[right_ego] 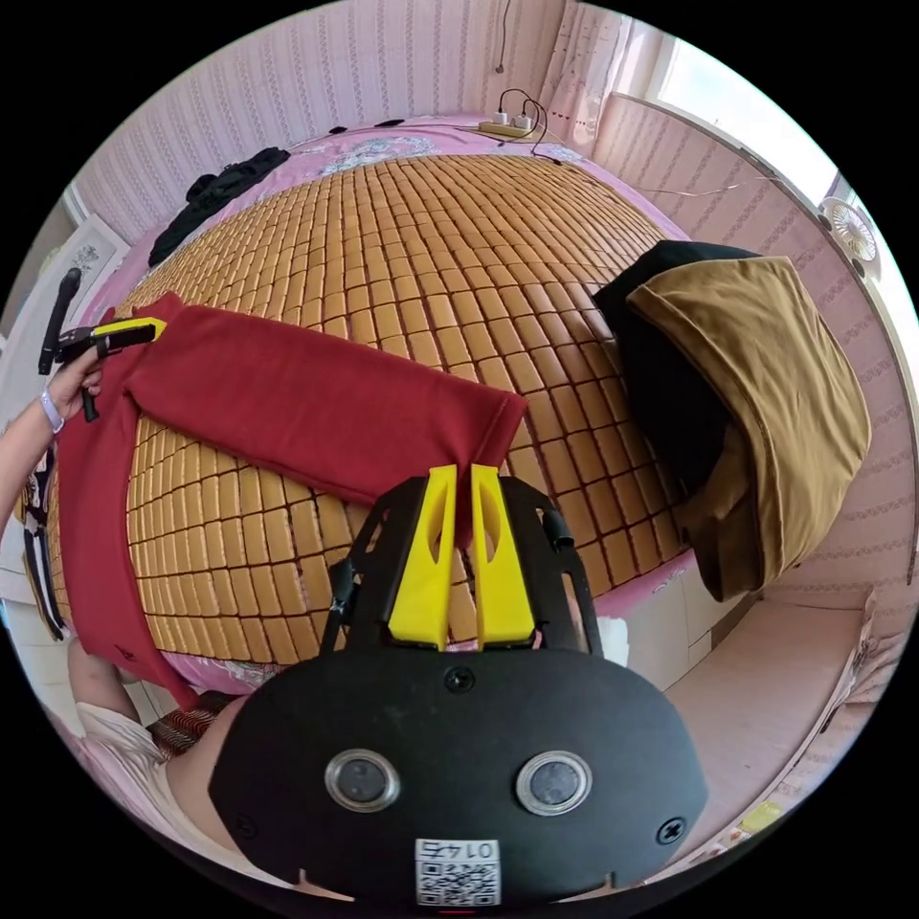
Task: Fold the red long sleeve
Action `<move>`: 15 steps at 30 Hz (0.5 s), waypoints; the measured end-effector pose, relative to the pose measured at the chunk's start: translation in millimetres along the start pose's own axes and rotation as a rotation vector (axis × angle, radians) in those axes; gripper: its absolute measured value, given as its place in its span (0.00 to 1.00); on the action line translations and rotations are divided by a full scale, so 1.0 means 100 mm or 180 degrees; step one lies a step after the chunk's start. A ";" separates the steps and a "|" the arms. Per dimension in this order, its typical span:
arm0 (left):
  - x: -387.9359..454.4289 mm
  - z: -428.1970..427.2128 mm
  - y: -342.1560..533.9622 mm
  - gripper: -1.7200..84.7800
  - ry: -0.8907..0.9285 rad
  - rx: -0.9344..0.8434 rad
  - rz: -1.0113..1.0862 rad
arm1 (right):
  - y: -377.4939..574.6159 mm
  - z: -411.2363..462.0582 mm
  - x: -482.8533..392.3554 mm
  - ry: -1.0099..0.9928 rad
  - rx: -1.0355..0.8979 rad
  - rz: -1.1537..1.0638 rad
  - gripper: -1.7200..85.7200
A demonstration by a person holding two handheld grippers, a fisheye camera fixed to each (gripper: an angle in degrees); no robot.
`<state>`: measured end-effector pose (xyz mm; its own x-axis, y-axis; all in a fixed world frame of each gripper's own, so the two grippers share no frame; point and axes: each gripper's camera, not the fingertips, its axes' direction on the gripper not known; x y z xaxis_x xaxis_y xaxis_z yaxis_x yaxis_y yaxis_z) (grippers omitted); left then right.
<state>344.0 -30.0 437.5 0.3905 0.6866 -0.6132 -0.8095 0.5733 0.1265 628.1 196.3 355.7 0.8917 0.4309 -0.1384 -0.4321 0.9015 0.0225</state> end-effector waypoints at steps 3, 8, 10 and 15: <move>-0.03 0.01 -0.02 0.01 0.0054 0.0177 -0.0136 | 0.03 0.05 -0.02 -0.0069 0.0073 0.0040 0.04; -0.05 0.01 0.01 0.01 -0.0060 0.0438 -0.0148 | -0.07 0.21 -0.16 0.0045 0.0127 0.0057 0.02; -0.06 0.01 0.03 0.01 -0.0033 0.0480 -0.0224 | -0.13 0.26 -0.23 0.0114 0.0109 0.0049 0.02; -0.23 -0.29 0.37 0.01 0.0258 0.0828 -0.0404 | -0.17 0.38 -0.33 0.0141 0.0186 0.0182 0.03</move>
<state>292.7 -37.7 433.2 0.4366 0.5703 -0.6958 -0.6128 0.7548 0.2341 611.3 168.2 397.7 0.8585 0.4807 -0.1788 -0.4724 0.8769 0.0891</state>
